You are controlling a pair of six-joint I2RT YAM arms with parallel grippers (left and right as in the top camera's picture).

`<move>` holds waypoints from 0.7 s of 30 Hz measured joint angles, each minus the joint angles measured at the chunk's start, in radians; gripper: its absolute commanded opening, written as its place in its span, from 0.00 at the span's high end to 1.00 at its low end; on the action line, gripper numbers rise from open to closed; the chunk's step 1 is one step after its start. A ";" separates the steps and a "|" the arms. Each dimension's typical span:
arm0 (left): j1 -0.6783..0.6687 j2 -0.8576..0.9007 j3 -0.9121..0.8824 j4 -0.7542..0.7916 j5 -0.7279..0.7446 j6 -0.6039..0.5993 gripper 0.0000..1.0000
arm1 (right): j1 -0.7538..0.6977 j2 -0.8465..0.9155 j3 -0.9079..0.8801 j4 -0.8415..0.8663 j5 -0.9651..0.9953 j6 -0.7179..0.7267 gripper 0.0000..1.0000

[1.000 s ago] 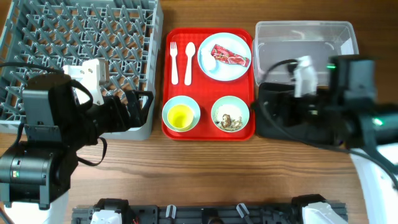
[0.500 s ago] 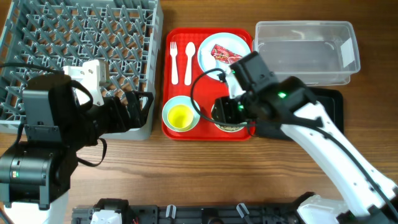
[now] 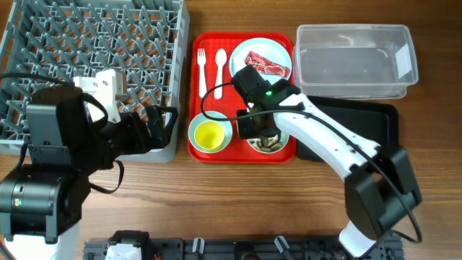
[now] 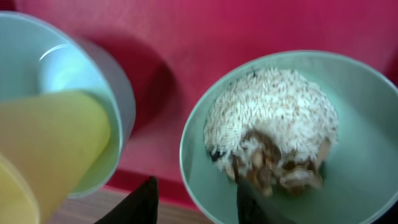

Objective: Sort waste into correct bins and load items into the dishwasher rack
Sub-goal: 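Grasp the green bowl rim with the right gripper and lift it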

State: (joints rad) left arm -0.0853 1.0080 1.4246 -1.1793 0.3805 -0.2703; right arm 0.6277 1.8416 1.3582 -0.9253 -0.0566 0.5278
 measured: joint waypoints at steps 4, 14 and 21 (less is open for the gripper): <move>0.000 0.000 0.000 0.000 0.000 0.000 0.00 | 0.000 0.046 0.000 0.040 0.002 0.010 0.70; 0.000 0.000 0.000 0.000 0.000 0.000 0.00 | 0.000 0.165 0.000 0.047 0.006 0.042 0.96; 0.000 0.000 0.000 0.000 0.000 0.000 0.00 | 0.000 0.138 0.010 0.018 0.026 0.044 0.96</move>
State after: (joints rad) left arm -0.0853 1.0080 1.4242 -1.1793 0.3805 -0.2703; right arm 0.6277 1.9797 1.3678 -0.9073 -0.0303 0.5716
